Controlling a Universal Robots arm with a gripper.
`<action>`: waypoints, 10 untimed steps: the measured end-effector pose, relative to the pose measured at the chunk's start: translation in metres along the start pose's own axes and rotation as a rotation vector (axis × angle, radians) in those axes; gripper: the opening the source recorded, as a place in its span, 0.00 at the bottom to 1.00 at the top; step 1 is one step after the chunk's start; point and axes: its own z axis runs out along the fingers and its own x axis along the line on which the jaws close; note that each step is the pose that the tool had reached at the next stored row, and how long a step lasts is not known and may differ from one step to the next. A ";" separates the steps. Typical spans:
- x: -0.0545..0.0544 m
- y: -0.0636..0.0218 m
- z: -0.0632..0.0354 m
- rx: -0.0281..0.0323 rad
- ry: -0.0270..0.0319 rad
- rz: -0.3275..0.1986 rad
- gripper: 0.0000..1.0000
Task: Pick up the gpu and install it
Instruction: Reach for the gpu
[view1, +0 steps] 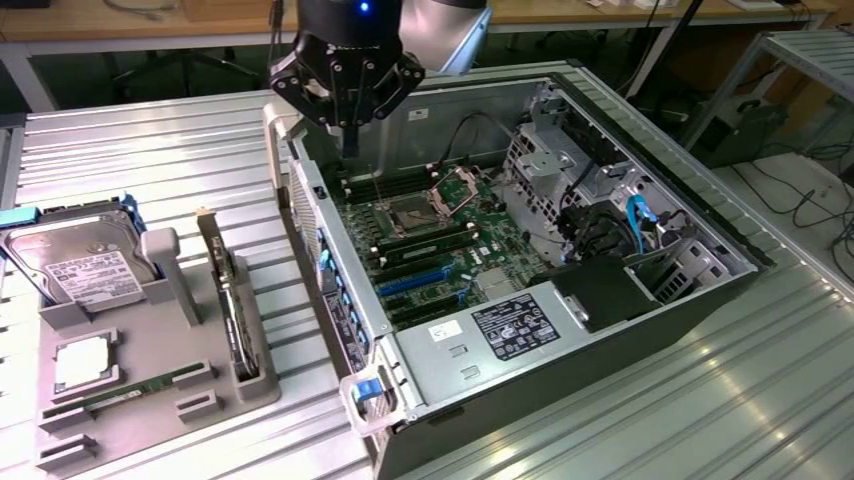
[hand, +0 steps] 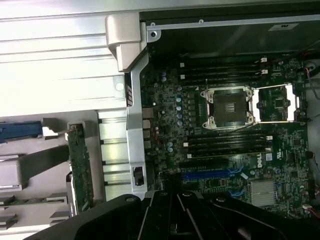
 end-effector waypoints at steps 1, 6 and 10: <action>0.000 0.0000 0.0000 0.0000 0.0000 0.000 0.11; 0.003 -0.0003 -0.0001 0.0001 0.0001 0.000 0.11; 0.005 -0.0008 -0.0002 0.0000 0.0000 0.000 0.11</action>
